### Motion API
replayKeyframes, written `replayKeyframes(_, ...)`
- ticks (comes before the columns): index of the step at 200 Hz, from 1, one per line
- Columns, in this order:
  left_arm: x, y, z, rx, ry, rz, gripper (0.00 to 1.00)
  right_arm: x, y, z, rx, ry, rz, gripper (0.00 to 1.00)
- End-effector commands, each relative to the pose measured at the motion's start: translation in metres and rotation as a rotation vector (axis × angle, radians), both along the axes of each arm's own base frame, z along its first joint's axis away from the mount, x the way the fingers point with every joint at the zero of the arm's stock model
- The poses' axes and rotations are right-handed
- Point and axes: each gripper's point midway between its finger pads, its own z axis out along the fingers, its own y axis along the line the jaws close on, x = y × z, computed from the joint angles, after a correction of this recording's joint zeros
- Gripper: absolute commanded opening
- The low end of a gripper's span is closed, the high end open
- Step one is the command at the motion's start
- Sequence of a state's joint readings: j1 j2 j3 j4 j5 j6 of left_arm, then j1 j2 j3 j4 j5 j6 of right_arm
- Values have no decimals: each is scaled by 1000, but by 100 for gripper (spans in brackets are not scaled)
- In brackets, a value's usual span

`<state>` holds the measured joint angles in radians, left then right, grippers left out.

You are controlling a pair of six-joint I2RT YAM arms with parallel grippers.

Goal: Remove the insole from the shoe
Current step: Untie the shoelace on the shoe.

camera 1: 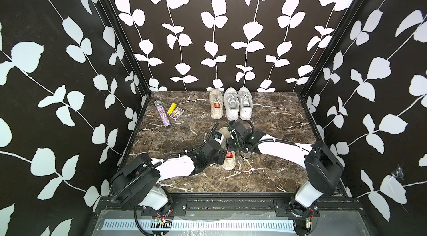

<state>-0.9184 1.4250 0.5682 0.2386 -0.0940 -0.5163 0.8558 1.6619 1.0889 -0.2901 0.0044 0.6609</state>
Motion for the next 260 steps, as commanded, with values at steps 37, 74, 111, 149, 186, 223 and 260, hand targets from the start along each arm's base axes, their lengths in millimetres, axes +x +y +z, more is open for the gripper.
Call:
replayKeyframes(37,11,7,13,-16,11,72,34,-3,1,11,5,-10,10,4)
replayKeyframes(74,19,10,17,-37,-2,109,38,-6,-6,12,-6,-24,15,3)
replayKeyframes(111,30,1,20,-76,13,119,34,-6,0,16,23,-20,28,1)
replayKeyframes(149,34,2,15,-81,23,136,23,-6,-6,35,53,-67,12,0)
replayKeyframes(186,36,12,6,-58,44,179,8,-6,-17,39,35,-102,-8,0)
replayKeyframes(223,37,20,-2,-53,66,214,0,-5,-31,39,5,-118,-64,0)
replayKeyframes(260,38,23,1,-53,61,230,0,-6,-37,41,-7,-128,-77,0)
